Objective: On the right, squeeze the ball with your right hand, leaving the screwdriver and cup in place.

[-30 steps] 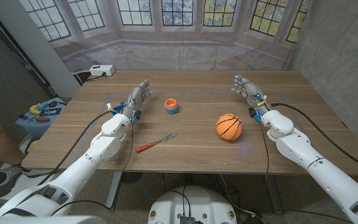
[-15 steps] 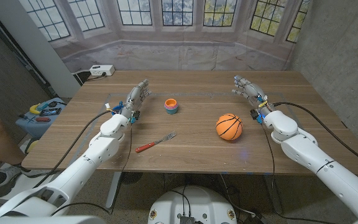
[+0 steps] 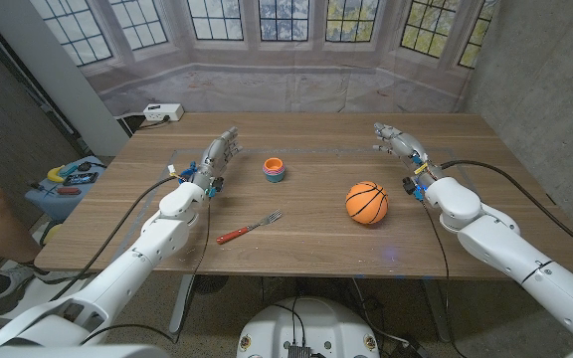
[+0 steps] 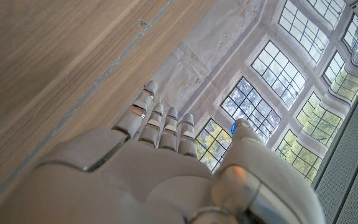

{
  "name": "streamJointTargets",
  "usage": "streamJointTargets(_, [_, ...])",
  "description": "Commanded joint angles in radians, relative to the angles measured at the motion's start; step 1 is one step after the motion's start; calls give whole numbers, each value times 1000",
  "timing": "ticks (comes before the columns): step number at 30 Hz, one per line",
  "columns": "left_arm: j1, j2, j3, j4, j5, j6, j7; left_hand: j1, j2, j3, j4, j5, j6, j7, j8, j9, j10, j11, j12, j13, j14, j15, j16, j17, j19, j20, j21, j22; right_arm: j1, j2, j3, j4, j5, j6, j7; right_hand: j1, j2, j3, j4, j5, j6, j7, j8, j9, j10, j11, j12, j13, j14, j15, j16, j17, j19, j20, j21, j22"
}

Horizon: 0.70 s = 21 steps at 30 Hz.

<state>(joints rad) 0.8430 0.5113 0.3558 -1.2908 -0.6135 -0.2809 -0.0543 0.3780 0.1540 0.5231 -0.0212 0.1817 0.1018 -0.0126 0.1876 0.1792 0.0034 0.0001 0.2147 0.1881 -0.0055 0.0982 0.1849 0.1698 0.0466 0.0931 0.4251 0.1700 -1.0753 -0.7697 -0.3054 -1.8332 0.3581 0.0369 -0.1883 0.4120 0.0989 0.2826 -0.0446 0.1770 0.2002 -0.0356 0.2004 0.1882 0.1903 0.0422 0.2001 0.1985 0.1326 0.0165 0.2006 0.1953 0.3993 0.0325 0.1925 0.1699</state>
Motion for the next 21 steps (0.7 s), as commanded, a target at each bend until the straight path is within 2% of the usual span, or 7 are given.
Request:
streamJointTargets(1, [-15, -5, 8, 18, 6, -6, -11, 10, -3, 0, -8, 8, 7, 0, 0, 2, 5, -2, -1, 4, 3, 4, -1, 4, 5, 4, -4, 3, -39, -47, 15, -88, -56, -67, -38, 9, -11, 5, -12, 1, -2, 2, -4, 3, -7, -2, -3, 1, 4, 3, 0, 0, -1, 7, 0, 4])
streamJointTargets(6, [-15, -6, 9, 19, 8, -9, -9, 11, -4, 1, -10, 8, 7, 0, 0, 2, 5, -2, -1, 4, 3, 4, -1, 4, 5, 4, -6, 3, -62, -72, 26, -130, -80, -95, -50, 20, -18, 6, -25, 2, -3, 0, -4, 3, -9, -3, -4, 1, 0, 5, -3, -2, -4, 11, -1, 3])
streamJointTargets(12, [-12, -7, 11, 14, 11, -13, -8, 12, -5, 2, -14, 8, 7, 0, -1, 2, 5, -1, -1, 4, 3, 5, -2, 4, 7, 4, -8, 4, -88, -127, 33, -208, -137, -174, -66, 32, -28, 7, -40, 2, -6, 0, -5, 3, -21, -4, -7, 1, -7, 9, -6, -3, -12, 19, -3, 3])
streamJointTargets(18, [-9, -7, 11, 12, 13, -16, -6, 12, -6, 3, -17, 8, 7, -1, -1, 2, 6, -1, -1, 4, 3, 5, -2, 4, 7, 4, -10, 4, -106, -161, 34, -267, -190, -241, -83, 36, -42, 2, -50, 1, -11, -3, -7, 3, -27, -3, -8, 1, -11, 13, -7, -4, -17, 25, -4, 3])
streamJointTargets(21, [-8, -7, 11, 12, 13, -19, -7, 12, -6, 4, -18, 8, 7, -1, -1, 2, 6, -2, -2, 4, 3, 5, -2, 4, 8, 5, -12, 4, -111, -183, 32, -305, -217, -286, -84, 37, -53, -2, -57, 1, -19, -5, -10, 3, -29, -1, -8, 1, -15, 21, -7, -4, -19, 39, -4, 3])
